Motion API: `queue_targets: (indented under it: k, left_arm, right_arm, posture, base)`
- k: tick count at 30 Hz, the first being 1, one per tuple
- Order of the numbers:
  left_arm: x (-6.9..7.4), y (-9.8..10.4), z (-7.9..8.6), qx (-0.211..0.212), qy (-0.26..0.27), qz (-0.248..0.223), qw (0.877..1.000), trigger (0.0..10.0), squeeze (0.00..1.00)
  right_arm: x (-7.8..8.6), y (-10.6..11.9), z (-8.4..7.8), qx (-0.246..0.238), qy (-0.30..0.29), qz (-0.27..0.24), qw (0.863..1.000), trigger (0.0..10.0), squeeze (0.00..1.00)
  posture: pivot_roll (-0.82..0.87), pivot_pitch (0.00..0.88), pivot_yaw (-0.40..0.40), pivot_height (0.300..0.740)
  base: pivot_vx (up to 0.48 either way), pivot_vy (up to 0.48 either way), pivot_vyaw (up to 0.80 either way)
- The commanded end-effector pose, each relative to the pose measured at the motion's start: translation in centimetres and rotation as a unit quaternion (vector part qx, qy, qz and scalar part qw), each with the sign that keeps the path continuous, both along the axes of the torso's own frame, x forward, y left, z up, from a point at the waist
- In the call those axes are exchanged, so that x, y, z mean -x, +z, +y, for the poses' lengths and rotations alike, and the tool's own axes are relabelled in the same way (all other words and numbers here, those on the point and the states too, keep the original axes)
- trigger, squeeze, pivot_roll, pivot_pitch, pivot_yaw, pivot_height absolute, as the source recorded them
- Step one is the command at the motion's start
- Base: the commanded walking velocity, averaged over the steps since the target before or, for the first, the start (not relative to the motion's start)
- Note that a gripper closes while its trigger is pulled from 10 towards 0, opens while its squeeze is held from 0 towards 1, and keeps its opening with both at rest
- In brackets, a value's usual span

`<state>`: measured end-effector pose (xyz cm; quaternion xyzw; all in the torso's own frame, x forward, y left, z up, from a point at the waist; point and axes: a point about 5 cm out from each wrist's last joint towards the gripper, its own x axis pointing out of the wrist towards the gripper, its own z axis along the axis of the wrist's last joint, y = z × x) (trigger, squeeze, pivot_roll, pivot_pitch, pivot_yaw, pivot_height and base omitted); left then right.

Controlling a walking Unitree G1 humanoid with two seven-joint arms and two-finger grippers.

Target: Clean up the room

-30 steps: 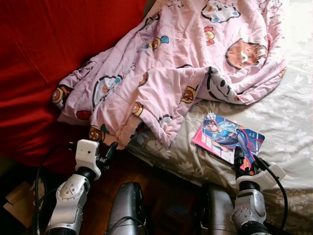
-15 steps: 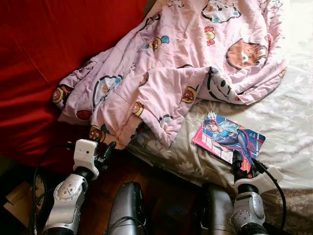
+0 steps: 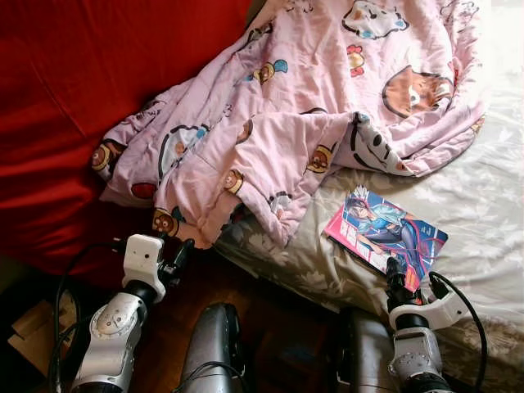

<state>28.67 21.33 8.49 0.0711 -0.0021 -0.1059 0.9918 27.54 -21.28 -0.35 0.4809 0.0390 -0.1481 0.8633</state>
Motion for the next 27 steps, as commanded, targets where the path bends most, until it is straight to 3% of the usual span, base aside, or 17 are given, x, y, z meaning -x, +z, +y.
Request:
queue_targets:
  k: [1,7,10,11,12,13,27]
  left_arm:
    - [0.7,-0.6,0.7,-0.022,0.003,0.011,1.0,10.0,0.0]
    - [0.8,-0.6,0.8,-0.027,0.003,0.012,1.0,10.0,0.0]
    - [0.8,-0.6,0.9,-0.035,0.002,0.012,0.999,10.0,0.0]
    - [0.8,-0.6,0.9,-0.036,0.001,0.013,0.999,10.0,0.0]
    - [0.8,-0.6,0.9,-0.036,0.001,0.013,0.999,10.0,0.0]
    - [0.8,-0.6,0.9,-0.036,0.001,0.013,0.999,10.0,0.0]
    - [0.8,-0.9,0.6,-0.042,-0.005,0.014,0.999,10.0,0.0]
  right_arm:
    - [1.5,-2.0,1.6,-0.065,0.009,0.038,0.997,10.0,0.0]
    - [1.0,-1.8,2.0,-0.09,0.016,0.03,0.995,10.0,0.0]
    - [0.0,-1.0,2.2,-0.099,0.018,0.01,0.995,10.0,0.0]
    - [-0.3,-0.7,2.4,-0.104,0.023,0.001,0.994,5.4,0.0]
    - [-0.5,-0.6,2.5,-0.104,0.028,-0.002,0.994,3.1,0.0]
    - [-0.6,-0.4,2.7,-0.103,0.033,-0.005,0.994,0.0,0.0]
    - [-0.3,-0.5,2.1,-0.101,0.017,-0.011,0.995,0.0,0.0]
  posture:
    - [0.11,0.305,0.129,0.596]
    - [0.12,0.306,0.133,0.596]
    - [0.12,0.304,0.135,0.596]
    - [0.12,0.3,0.135,0.596]
    - [0.12,0.299,0.135,0.596]
    - [0.12,0.298,0.135,0.596]
    - [0.11,0.285,0.13,0.596]
  base:
    - [0.0,0.0,0.0]
    - [0.0,0.0,0.0]
    - [0.0,0.0,0.0]
    - [0.0,0.0,0.0]
    - [0.0,0.0,0.0]
    - [0.0,0.0,0.0]
    - [0.0,0.0,0.0]
